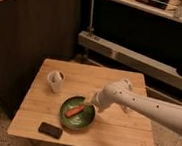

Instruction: Pick up the ceramic bowl

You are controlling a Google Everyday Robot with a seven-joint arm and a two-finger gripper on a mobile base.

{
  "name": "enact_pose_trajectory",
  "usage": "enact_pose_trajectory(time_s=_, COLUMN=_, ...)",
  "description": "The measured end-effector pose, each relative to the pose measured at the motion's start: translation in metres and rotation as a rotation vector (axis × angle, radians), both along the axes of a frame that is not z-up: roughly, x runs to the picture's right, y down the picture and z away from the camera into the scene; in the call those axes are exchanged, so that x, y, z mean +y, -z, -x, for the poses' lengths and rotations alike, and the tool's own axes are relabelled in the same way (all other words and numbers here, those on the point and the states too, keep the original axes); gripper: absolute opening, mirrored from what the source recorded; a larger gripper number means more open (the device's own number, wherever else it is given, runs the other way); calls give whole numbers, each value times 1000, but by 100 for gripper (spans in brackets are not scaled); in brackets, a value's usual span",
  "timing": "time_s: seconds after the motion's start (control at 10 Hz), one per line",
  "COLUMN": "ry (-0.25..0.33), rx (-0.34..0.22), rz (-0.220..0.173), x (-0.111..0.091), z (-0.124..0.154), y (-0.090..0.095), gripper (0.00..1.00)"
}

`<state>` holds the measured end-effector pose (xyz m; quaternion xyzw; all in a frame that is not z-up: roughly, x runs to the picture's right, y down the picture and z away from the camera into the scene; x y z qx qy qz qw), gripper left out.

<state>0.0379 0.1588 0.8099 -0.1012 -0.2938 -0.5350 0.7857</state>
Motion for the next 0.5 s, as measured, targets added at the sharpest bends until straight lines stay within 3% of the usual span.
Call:
enact_pose_trajectory(time_s=0.4, ry=-23, rx=16, rz=71, x=14, z=-4, y=-12, gripper=62)
enact_pose_trajectory(time_s=0.5, ry=-40, rx=-1, rz=106, x=23, z=-5, y=-20, gripper=62)
